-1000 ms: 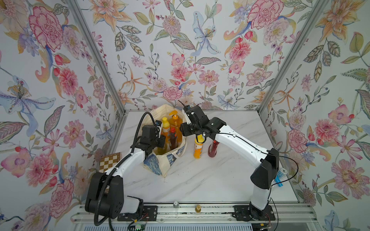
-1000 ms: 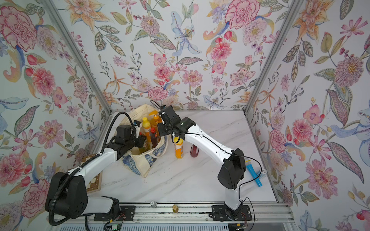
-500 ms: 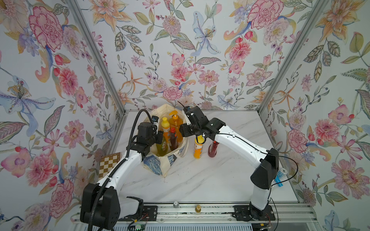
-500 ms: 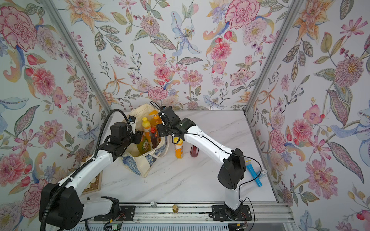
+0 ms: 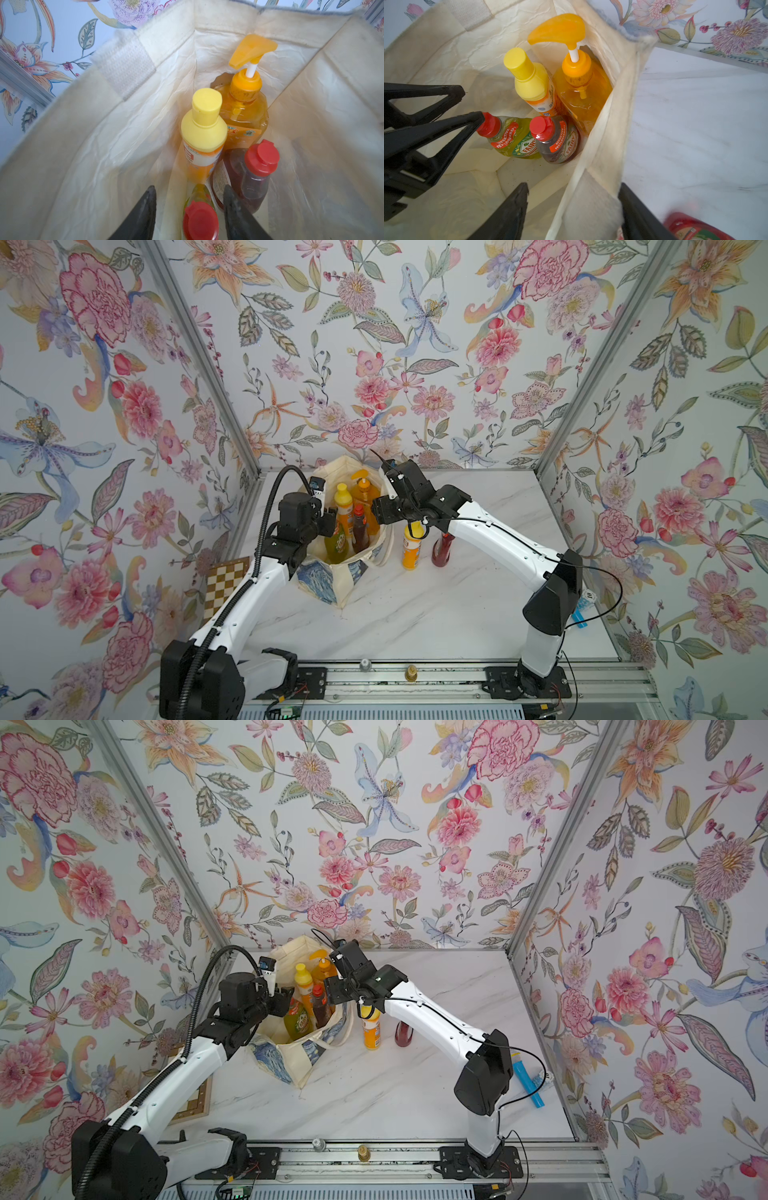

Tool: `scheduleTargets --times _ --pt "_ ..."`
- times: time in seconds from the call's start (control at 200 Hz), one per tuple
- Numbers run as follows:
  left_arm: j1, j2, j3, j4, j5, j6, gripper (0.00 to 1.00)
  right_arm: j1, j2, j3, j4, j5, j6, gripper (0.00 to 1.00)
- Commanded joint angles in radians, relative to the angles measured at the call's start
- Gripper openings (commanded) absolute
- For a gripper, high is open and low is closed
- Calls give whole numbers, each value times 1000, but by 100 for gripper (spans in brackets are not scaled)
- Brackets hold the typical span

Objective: Pack dish soap into the shopping bag
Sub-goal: Place the bottle of dish soap in the shopping bag.

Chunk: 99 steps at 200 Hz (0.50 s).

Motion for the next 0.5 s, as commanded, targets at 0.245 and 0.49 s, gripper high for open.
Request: scheduleTargets --times 0.245,0.49 --pt "-10 -103 75 -57 -8 -3 62 25 -84 -16 2 52 -36 73" --pt "-9 -202 92 -80 -10 -42 97 56 -151 -48 3 106 -63 80"
